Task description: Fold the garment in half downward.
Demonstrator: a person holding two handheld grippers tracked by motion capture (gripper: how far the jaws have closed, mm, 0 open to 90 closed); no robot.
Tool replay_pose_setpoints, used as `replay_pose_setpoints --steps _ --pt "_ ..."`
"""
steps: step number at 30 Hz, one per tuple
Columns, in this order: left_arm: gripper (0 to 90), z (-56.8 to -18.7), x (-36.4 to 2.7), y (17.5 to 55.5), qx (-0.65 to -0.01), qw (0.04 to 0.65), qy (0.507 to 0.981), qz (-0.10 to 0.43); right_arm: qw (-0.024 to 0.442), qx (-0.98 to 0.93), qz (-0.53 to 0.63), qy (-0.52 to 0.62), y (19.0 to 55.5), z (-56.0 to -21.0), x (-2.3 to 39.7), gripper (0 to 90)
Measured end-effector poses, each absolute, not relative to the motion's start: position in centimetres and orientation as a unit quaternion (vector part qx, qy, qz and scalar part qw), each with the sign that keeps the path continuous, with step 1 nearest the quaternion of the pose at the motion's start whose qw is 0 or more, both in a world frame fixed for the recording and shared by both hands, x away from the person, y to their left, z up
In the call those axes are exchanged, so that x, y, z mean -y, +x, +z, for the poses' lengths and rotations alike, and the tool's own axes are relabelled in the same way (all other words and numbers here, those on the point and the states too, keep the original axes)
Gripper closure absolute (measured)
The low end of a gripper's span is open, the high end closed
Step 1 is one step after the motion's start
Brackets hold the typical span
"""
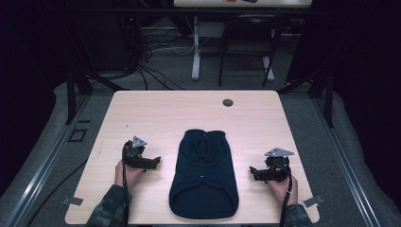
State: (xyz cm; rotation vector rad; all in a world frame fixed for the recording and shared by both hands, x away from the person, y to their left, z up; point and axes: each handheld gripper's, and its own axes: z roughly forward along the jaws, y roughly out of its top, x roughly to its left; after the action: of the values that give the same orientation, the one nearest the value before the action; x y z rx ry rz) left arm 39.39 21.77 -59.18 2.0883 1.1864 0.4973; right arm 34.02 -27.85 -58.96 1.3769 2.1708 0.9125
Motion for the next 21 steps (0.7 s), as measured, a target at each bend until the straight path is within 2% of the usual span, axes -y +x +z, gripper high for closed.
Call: replay_pose_setpoints --steps 18,21 --pt "0.2 -58.97 -21.49 39.39 -0.454 0.342 0.802 0.184 0.208 -0.786 0.318 0.487 33.91 -58.77 27.66 0.0" --pt "0.1 -58.48 -21.05 39.18 -0.443 0.34 0.806 0.197 0.208 -0.789 0.314 0.486 33.94 -58.66 27.45 0.0"
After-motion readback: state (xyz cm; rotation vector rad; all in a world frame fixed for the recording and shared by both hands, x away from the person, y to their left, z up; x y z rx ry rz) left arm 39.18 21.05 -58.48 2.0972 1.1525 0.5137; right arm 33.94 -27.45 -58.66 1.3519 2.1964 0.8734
